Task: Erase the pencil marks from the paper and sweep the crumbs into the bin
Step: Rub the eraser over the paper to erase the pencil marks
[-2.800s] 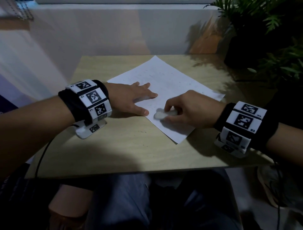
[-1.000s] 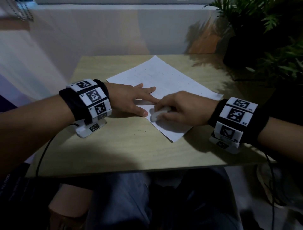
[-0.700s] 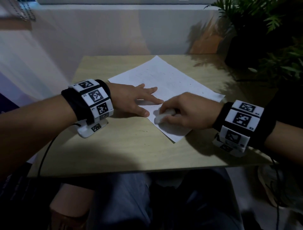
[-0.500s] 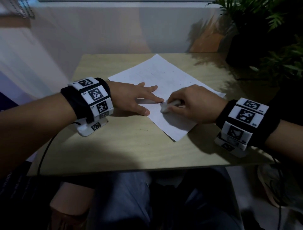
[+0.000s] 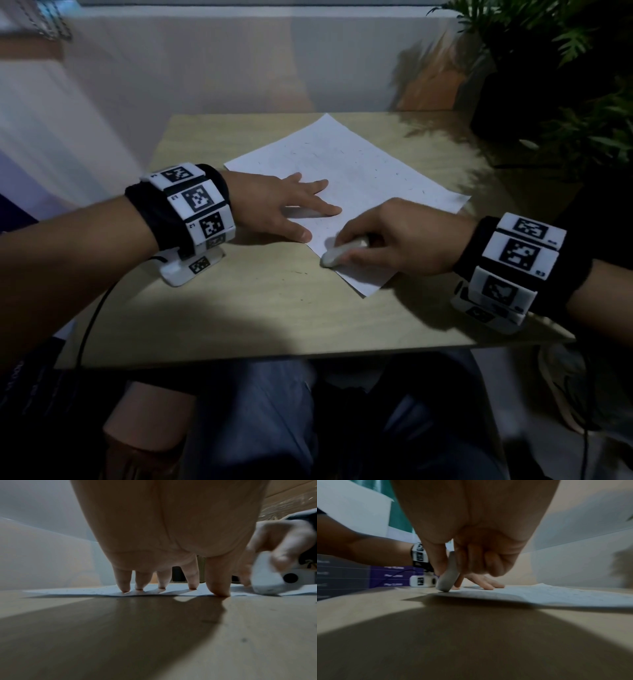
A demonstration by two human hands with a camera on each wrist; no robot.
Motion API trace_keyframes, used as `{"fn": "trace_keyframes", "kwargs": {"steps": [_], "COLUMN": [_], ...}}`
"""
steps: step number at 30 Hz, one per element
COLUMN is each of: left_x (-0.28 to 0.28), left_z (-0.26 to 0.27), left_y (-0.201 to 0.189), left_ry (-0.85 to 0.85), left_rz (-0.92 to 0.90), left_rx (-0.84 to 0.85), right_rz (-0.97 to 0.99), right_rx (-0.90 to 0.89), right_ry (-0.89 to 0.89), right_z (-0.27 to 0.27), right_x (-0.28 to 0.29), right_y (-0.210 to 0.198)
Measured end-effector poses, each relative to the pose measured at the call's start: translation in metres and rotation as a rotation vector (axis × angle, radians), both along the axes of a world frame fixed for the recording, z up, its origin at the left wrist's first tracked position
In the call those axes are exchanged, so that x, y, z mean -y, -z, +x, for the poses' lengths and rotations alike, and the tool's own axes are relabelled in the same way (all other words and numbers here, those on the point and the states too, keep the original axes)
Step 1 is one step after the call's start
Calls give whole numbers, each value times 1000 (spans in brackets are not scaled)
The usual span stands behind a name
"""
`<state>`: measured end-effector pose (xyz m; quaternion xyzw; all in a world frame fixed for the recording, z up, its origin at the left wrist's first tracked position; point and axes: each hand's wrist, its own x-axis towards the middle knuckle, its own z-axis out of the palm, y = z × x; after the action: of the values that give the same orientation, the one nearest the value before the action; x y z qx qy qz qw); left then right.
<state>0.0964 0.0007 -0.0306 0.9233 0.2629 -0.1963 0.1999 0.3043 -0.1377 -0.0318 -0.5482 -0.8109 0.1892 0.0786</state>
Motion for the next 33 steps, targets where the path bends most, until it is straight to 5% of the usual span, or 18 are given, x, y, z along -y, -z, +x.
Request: {"fn": "trace_keyframes", "kwargs": {"steps": [5, 10, 15, 20, 25, 29, 33], "left_x": [0, 2, 2, 3, 2, 3, 3], "left_z": [0, 0, 1, 1, 1, 1, 1], "left_y": [-1, -1, -2, -3, -3, -5, -4], "left_ry": [-1, -8, -8, -11, -11, -17, -11], "left_rz": [3, 3, 6, 2, -1, -7, 10], "left_rx": [-2, -10, -11, -13, -14, -22, -23], "right_rz": [169, 16, 167, -31, 147, 2, 131], "right_rx": [158, 32, 175, 24, 179, 41, 136], "right_ry": [148, 40, 175, 44, 160, 11, 151], "right_z": [7, 3, 7, 3, 7, 3, 10], "right_x": [-7, 0, -4, 3, -1, 4, -3], "right_y": [5, 0, 2, -4, 2, 1, 2]}}
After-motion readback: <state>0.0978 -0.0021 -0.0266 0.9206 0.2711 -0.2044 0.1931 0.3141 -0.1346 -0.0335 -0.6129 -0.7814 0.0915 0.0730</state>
